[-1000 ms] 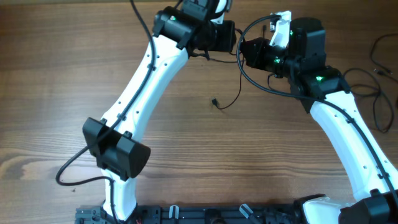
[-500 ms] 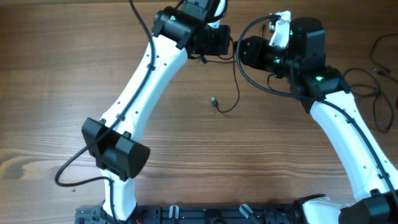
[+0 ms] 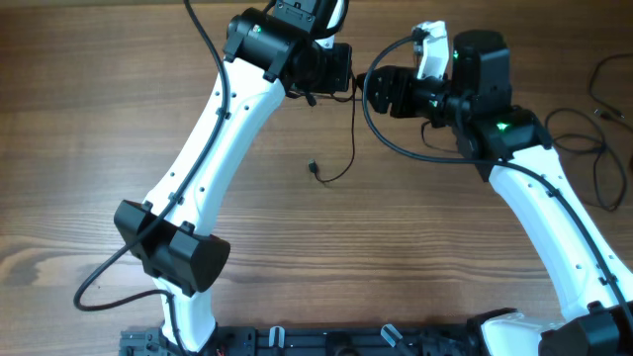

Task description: Untangle cables

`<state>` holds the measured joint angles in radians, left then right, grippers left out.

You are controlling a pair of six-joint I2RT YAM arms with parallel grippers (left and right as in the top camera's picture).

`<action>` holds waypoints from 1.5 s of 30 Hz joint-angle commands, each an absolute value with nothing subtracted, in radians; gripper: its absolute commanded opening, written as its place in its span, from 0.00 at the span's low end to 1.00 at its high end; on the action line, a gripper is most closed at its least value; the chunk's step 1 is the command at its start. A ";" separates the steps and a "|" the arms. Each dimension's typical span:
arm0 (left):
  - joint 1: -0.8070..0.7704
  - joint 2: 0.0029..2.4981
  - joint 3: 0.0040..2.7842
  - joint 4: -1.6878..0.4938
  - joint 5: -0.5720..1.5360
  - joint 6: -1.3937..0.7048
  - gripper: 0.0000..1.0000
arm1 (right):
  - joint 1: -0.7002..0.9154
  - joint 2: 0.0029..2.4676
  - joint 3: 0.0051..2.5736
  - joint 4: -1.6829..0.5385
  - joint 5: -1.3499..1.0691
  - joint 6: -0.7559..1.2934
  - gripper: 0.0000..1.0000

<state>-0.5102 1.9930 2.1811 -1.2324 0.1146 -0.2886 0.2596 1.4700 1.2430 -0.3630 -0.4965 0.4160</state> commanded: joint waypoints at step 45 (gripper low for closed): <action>-0.430 1.966 2.179 -1.289 0.155 -0.295 0.04 | 0.329 1.354 1.251 -0.324 -0.492 0.088 0.04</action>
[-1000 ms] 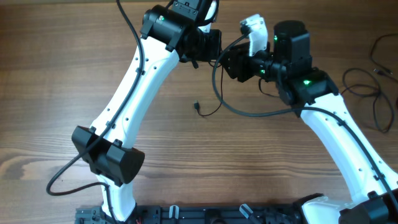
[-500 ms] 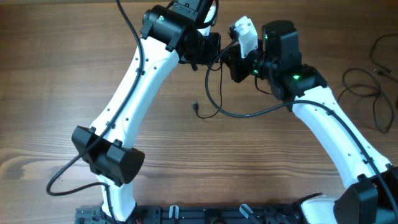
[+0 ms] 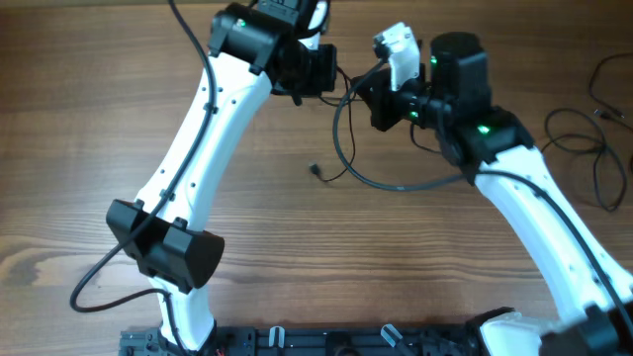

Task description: Untangle cables

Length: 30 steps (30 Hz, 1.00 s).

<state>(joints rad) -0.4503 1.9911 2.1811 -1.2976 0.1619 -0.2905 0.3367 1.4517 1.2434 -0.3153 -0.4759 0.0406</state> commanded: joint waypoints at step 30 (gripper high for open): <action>-0.430 1.969 2.180 -1.302 0.231 -0.299 0.04 | 0.330 1.495 1.251 -0.297 -0.586 0.189 0.04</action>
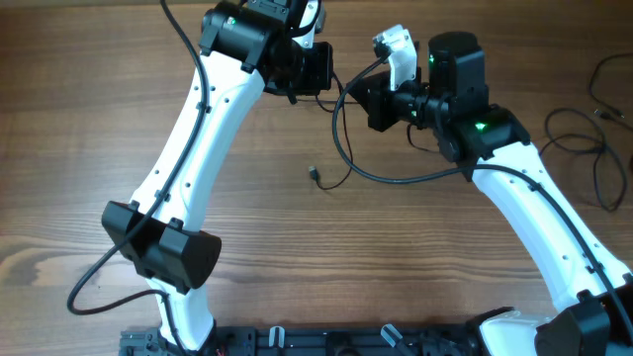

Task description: Untangle cables

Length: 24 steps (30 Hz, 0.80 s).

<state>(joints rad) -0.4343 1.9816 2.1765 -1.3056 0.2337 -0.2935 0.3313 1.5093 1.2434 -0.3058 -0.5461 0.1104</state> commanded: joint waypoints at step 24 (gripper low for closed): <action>-0.427 1.710 2.180 -1.386 0.343 -0.300 0.04 | 0.414 1.746 1.251 -0.302 -0.422 0.208 0.04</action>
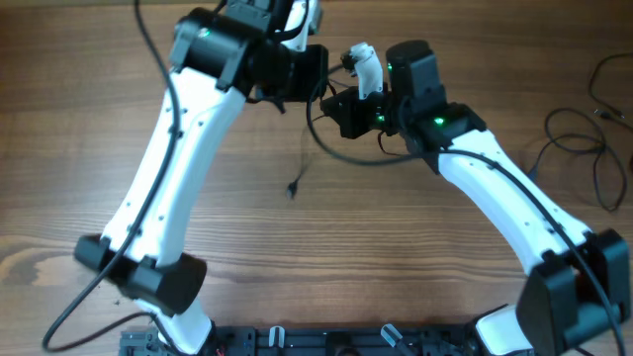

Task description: Untangle cables

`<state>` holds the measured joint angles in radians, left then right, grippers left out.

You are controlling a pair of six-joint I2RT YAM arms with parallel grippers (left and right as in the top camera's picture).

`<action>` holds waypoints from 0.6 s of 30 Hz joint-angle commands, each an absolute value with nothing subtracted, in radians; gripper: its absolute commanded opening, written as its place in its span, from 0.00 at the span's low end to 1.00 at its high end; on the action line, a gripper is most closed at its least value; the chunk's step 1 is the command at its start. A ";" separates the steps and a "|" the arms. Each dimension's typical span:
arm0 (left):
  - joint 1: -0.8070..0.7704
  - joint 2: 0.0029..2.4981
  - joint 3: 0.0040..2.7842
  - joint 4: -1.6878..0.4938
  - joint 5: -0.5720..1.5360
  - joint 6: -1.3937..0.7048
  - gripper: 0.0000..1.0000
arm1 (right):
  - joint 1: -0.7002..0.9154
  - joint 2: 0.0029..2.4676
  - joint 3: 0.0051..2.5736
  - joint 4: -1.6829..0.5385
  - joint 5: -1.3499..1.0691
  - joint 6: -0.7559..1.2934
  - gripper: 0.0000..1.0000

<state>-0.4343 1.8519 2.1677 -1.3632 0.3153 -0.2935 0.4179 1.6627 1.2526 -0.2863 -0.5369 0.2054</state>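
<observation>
In the overhead view a thin black cable [300,158] hangs from where the two grippers meet, ending in a small connector [293,189] over the wooden table [79,148]. My left gripper [315,77] points right and appears shut on the cable's upper part. My right gripper [336,107] points left, almost touching the left one; its fingers are dark and whether they are open or shut is hidden. A thicker black loop [346,158] curves under the right wrist.
More loose black cables [593,148] lie tangled at the table's right edge. A dark mounting rail [326,341] runs along the front edge, between the two arm bases. The left arm's own cable [69,307] trails at the lower left.
Both grippers have shifted to the left together, still nearly touching. The cable's connector end has moved left and slightly nearer the front edge.
The grippers met tip to tip at the back middle with the thin cable dangling between them, its connector curled below. At each later moment both were farther left, and the cable now hangs straighter.
</observation>
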 commanded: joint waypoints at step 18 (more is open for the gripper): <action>-0.123 1.414 2.180 -1.676 0.226 -0.278 0.04 | 0.137 1.764 1.251 -0.349 -0.342 0.093 0.04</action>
